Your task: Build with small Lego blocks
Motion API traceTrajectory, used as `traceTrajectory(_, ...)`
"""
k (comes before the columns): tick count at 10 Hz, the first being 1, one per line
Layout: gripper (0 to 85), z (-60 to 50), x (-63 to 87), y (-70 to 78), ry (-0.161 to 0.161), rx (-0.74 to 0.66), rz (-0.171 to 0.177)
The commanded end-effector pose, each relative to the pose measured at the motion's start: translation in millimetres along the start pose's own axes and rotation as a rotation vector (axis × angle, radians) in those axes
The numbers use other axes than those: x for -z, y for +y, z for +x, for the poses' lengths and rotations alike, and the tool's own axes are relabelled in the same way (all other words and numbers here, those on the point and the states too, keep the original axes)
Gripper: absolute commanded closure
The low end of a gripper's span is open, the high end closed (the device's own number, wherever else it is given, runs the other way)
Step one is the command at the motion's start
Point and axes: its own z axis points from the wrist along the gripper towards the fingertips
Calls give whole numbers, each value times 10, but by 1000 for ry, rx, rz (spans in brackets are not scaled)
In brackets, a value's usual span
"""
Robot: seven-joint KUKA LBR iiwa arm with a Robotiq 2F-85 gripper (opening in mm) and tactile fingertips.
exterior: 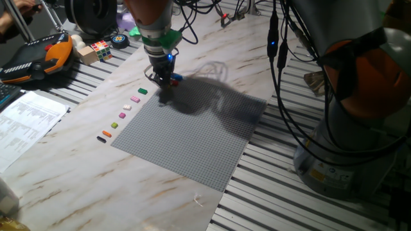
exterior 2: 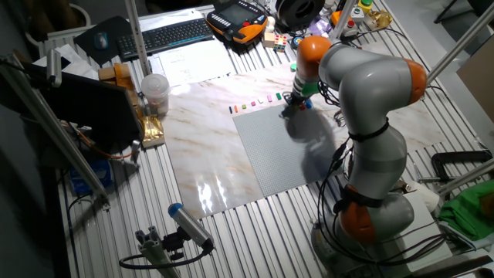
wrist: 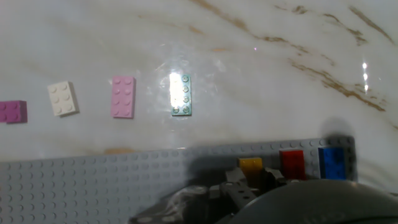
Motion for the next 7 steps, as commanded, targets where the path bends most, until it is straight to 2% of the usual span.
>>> traceTrajectory(1, 843, -2, -23, 0, -2, 2, -2)
traceTrajectory(7, 843, -5, -73, -16, -2, 1, -15)
